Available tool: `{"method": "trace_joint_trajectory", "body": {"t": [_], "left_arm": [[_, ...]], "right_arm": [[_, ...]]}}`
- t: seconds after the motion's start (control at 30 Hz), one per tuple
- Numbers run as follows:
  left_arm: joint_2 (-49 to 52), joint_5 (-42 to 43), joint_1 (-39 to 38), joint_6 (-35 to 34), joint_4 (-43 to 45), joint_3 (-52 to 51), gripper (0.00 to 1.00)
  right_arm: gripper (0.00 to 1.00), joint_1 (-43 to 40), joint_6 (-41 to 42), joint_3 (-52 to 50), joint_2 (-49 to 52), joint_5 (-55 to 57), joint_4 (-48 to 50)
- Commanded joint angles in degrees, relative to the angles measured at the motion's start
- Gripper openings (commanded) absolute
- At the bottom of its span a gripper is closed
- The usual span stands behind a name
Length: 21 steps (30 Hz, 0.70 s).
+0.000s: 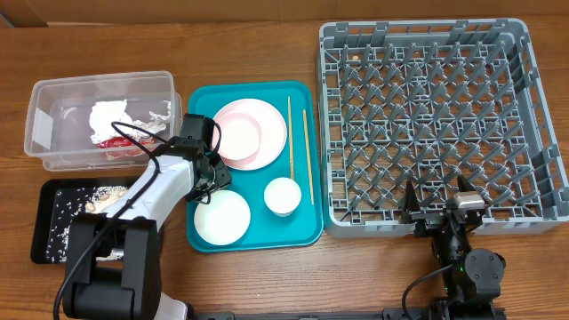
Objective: Sort waste into correct bins and load items into the dishwasher
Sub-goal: 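Lower the left gripper and grasp the orange carrot, then carry the carrot left and release it onto the black tray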
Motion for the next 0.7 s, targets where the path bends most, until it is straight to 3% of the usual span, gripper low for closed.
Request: {"method": "trace_joint_trajectory", "body": {"t": [0.0,0.17,0.3,0.67], "left_arm": [[-0.4,-1.2,0.0,-0.1,0.1,-0.7,0.30],[-0.5,-1.6,0.1,-0.1,0.0,-0.4,0.28],[-0.5,-1.6,0.1,1.4,-0.9,2.1,0.21],[-0.9,-7.8,0.1,6.3,-16.8,19.9,0.17]], "right_arm": [[1.00,0.0,-0.6,-0.6,-0.2,0.1,0.5],[1.00,0.0,-0.6,-0.6,-0.2,0.1,0.5],[1.00,0.0,-0.6,-0.6,-0.2,0.1,0.5],[1.00,0.0,-0.6,-0.6,-0.2,0.1,0.5]]}}
